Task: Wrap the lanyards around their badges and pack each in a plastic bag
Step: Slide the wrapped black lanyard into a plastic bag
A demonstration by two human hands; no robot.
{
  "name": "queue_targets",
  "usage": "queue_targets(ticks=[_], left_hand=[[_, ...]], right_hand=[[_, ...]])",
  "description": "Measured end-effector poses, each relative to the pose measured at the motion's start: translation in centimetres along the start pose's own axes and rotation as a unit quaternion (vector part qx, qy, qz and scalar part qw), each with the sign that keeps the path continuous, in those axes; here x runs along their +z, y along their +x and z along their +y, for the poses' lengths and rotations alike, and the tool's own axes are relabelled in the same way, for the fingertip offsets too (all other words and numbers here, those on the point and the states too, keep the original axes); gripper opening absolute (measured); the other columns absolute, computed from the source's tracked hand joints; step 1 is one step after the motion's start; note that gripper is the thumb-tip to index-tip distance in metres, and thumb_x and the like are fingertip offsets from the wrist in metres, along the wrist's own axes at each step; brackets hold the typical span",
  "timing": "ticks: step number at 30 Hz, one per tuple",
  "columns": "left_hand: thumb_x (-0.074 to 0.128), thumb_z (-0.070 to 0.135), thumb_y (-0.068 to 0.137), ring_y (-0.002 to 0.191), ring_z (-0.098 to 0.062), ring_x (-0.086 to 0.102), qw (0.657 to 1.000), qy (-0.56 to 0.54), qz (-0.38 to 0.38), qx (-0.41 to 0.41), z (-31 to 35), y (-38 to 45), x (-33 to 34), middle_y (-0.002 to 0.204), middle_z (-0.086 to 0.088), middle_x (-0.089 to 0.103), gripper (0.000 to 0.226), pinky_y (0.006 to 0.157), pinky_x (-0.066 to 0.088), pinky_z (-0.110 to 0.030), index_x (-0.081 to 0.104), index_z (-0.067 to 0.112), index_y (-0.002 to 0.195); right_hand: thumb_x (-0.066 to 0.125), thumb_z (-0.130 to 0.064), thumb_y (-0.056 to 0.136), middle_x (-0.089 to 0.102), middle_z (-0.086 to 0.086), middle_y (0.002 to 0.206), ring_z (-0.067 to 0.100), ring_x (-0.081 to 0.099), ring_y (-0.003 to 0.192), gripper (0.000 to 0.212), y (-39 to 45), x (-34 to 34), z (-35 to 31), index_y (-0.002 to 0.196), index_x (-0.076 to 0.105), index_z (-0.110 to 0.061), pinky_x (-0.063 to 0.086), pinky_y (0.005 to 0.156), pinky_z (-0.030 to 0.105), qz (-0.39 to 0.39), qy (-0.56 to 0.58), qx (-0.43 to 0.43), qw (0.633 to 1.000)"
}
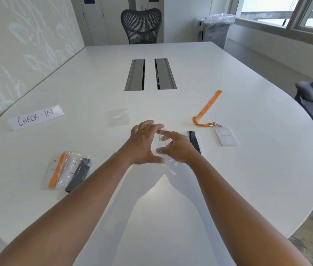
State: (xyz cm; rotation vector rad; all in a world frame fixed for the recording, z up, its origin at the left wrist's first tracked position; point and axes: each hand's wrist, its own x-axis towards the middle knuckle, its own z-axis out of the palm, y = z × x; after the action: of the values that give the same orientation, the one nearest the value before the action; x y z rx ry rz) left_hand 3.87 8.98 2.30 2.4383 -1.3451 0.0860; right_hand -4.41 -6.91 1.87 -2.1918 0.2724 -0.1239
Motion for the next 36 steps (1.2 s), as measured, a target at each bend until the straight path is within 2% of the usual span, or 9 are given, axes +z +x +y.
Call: queue_targets(ticks=[7,11,13,15,17,19,24,31,36], left_hand=[[0.078,0.062,0.071,0.145,-0.008,0.023,1.000,-0.020,0.006,0.008,-0.1,0.0,0.2,0.140,0.013,0.047,0.086,0.120,0.018,-0.039,0.043,0.025,0.140],[0.078,0.058,0.072,0.134,-0.010,0.038,0.999,-0.042,0.018,-0.012,-0.2,-0.2,0.1,0.127,0.014,0.056,0.080,0.117,0.024,-0.045,0.045,0.030,0.139],[0.078,0.059,0.072,0.130,-0.009,0.040,0.998,-0.049,0.012,-0.027,-0.3,-0.4,0.1,0.120,0.016,0.056,0.080,0.117,0.024,-0.046,0.044,0.031,0.139],[0.077,0.061,0.073,0.129,-0.007,0.040,0.998,-0.054,-0.002,-0.045,-0.3,-0.4,0.2,0.117,0.018,0.055,0.081,0.119,0.021,-0.045,0.043,0.032,0.141],[0.077,0.062,0.073,0.128,-0.007,0.040,0.996,-0.060,-0.019,-0.058,-0.4,-0.4,0.4,0.116,0.019,0.054,0.082,0.119,0.020,-0.044,0.042,0.033,0.142],[0.076,0.063,0.073,0.126,-0.006,0.041,0.995,-0.065,-0.029,-0.067,-0.4,-0.4,0.6,0.115,0.020,0.054,0.083,0.117,0.022,-0.043,0.042,0.033,0.142],[0.074,0.066,0.072,0.125,-0.005,0.041,0.993,-0.072,-0.043,-0.082,-0.5,-0.4,1.2,0.115,0.022,0.054,0.084,0.114,0.024,-0.040,0.041,0.034,0.143],[0.074,0.067,0.071,0.126,-0.007,0.041,0.991,-0.073,-0.058,-0.093,-0.8,-0.3,1.6,0.117,0.021,0.055,0.087,0.113,0.026,-0.040,0.041,0.034,0.144],[0.074,0.068,0.070,0.126,-0.007,0.040,0.990,-0.069,-0.074,-0.098,-0.8,-0.3,1.8,0.118,0.020,0.054,0.090,0.112,0.025,-0.039,0.039,0.034,0.146]], right_hand=[[0.076,-0.032,0.084,0.064,-0.013,0.115,0.010,0.063,0.095,0.031,-0.4,-0.6,0.5,0.113,0.066,-0.037,0.051,0.075,0.024,0.016,0.031,0.019,0.999],[0.071,-0.030,0.087,0.068,-0.016,0.100,-0.011,0.062,0.072,0.007,-0.2,-1.4,0.6,0.085,0.068,-0.036,0.045,0.061,0.012,0.107,0.054,0.018,0.993],[0.068,-0.027,0.089,0.068,-0.013,0.096,-0.008,0.062,0.073,0.008,0.1,-2.0,1.0,0.084,0.067,-0.033,0.048,0.066,0.018,0.194,0.053,0.027,0.979],[0.061,-0.022,0.092,0.066,-0.006,0.111,0.008,0.062,0.097,0.010,0.5,-2.6,1.7,0.098,0.069,-0.025,0.050,0.083,0.029,0.244,0.004,0.036,0.969],[0.053,-0.015,0.093,0.057,-0.003,0.132,0.021,0.046,0.125,0.029,0.9,-3.4,2.7,0.118,0.064,-0.020,0.044,0.095,0.035,0.220,-0.075,0.063,0.970],[0.046,-0.010,0.089,0.049,-0.001,0.144,0.025,0.033,0.135,0.045,1.0,-4.1,3.4,0.132,0.057,-0.018,0.039,0.101,0.038,0.158,-0.133,0.099,0.973],[0.040,-0.004,0.084,0.050,0.003,0.142,0.031,0.036,0.127,0.055,1.0,-4.7,4.3,0.135,0.053,-0.018,0.040,0.098,0.041,0.052,-0.197,0.138,0.969],[0.058,-0.014,0.090,0.048,0.010,0.143,0.027,0.042,0.134,0.057,1.3,-5.2,4.2,0.146,0.045,-0.016,0.041,0.100,0.035,0.062,-0.170,0.140,0.974],[0.071,-0.026,0.086,0.062,0.009,0.123,0.026,0.056,0.115,0.048,1.9,-5.4,4.5,0.129,0.062,-0.009,0.049,0.089,0.036,0.069,-0.160,0.168,0.970]])
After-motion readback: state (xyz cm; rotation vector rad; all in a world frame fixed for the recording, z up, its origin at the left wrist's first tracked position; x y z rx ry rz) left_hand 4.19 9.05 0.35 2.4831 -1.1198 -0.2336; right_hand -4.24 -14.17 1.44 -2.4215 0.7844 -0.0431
